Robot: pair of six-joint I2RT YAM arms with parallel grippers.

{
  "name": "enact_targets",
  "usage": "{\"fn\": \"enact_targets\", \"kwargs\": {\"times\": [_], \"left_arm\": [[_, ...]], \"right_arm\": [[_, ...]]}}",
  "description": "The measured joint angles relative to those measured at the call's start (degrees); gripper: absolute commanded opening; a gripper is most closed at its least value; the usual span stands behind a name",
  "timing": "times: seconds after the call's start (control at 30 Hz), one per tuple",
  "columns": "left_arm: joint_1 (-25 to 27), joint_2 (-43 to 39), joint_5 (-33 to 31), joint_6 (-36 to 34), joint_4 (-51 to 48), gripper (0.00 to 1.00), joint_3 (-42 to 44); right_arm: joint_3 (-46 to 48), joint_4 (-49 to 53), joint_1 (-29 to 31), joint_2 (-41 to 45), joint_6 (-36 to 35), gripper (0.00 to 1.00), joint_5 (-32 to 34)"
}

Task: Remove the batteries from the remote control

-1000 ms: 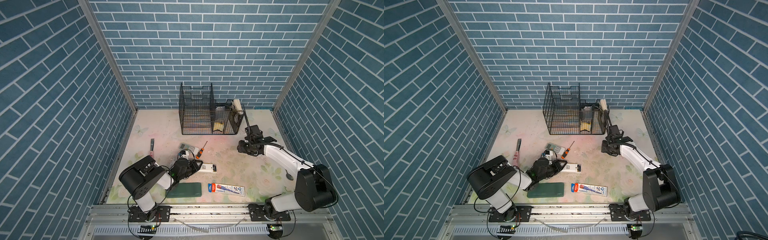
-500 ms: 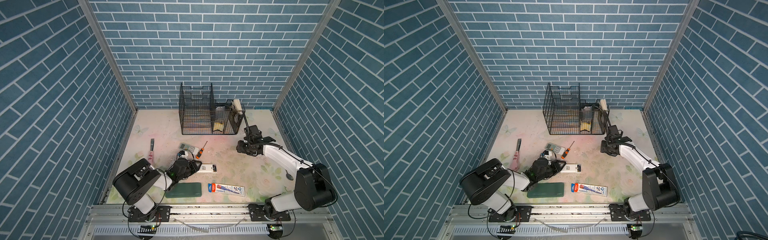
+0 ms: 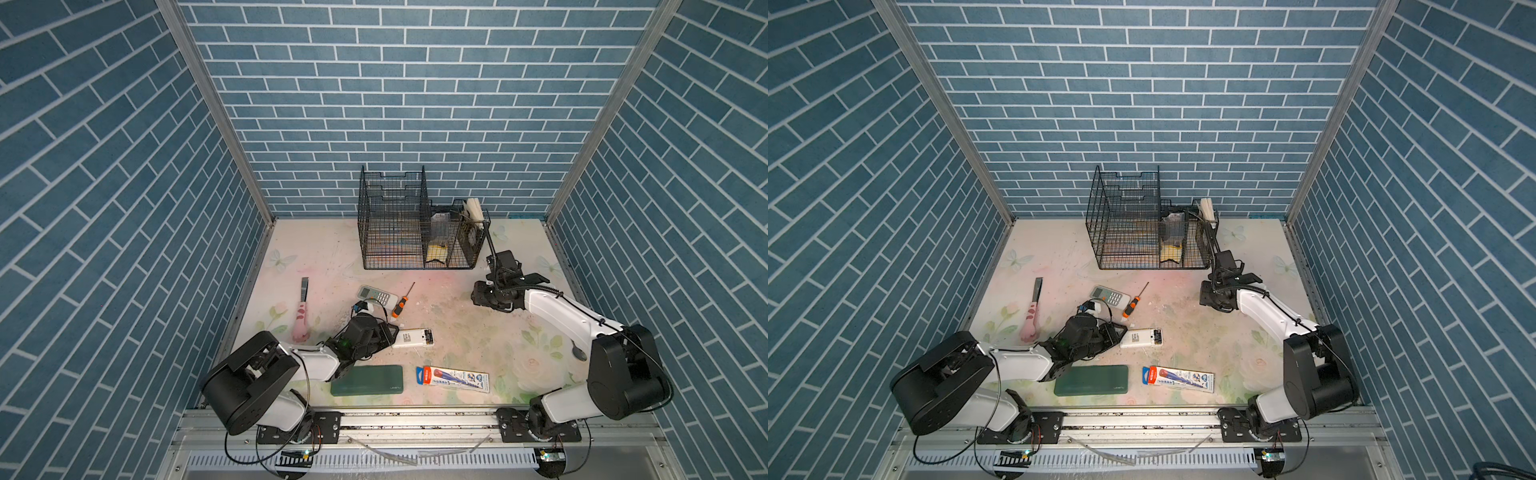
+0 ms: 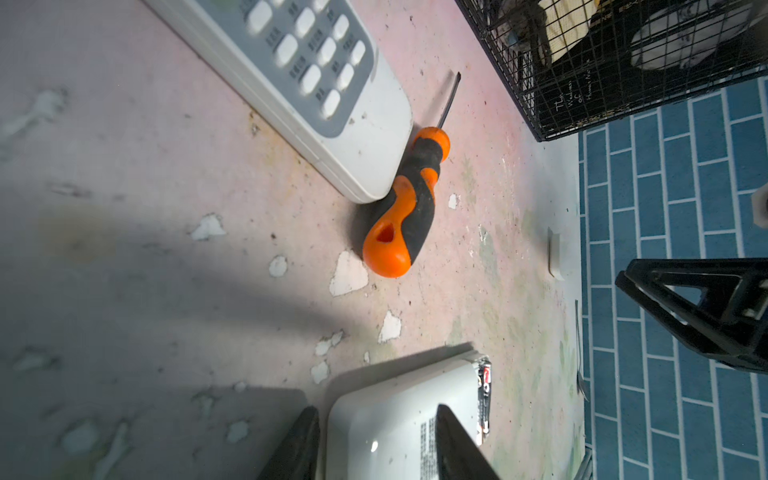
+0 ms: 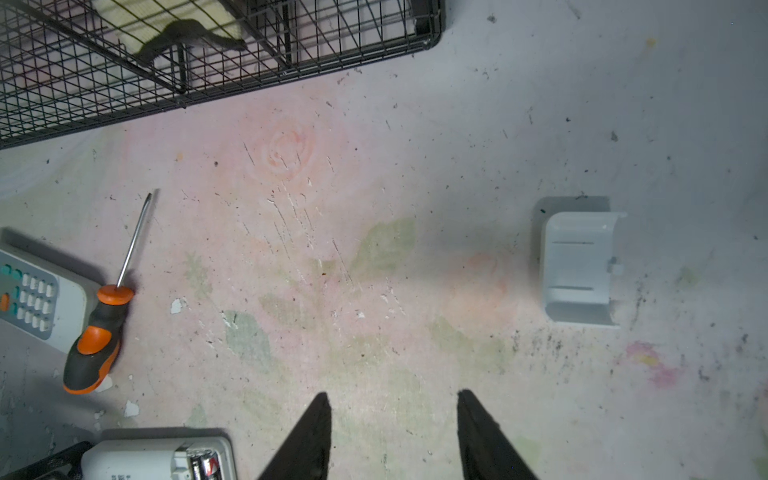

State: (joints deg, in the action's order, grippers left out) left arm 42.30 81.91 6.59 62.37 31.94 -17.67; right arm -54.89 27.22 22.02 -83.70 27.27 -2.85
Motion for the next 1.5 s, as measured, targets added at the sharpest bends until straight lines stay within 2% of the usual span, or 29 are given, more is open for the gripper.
{"fn": "enact_targets", "kwargs": {"times": [0.2,0.3,0.43,0.53,0.67,0.87,1.2,1.5], "left_arm": [[0.0,-4.31,-0.63,-1.05,-8.22,0.47,-0.85],[0.0,-7.04,-1.07,-2.03,-13.4,0.47,-2.27],[0.0,-10.6,-1.53,-3.98,-19.71,0.47,-4.98],[-0.02,-12.26,-1.62,-5.44,-22.97,0.47,-6.95],[-0.26,-13.33,-1.62,-7.28,-26.43,0.47,-9.22],[-1.9,-13.77,-1.4,-8.68,-28.37,0.47,-10.36],[-5.22,-15.52,-0.39,-10.25,-30.84,0.47,-11.87],[-6.49,-16.09,0.2,-10.34,-30.93,0.47,-11.98]], "right_arm": [[0.15,0.17,1.62,0.15,0.07,0.49,0.04],[0.66,0.92,3.21,0.81,1.05,0.39,0.2],[0.66,2.36,6.86,2.12,2.43,0.16,0.96],[0.74,3.26,10.4,2.82,3.65,0.06,1.62],[1.77,4.22,15.13,3.15,5.79,0.01,2.36],[4.04,5.62,20.24,4.66,9.38,0.0,3.54],[5.77,5.49,24.04,5.64,12.26,0.0,3.56],[5.86,3.17,28.35,1.36,14.29,0.0,1.46]]}}
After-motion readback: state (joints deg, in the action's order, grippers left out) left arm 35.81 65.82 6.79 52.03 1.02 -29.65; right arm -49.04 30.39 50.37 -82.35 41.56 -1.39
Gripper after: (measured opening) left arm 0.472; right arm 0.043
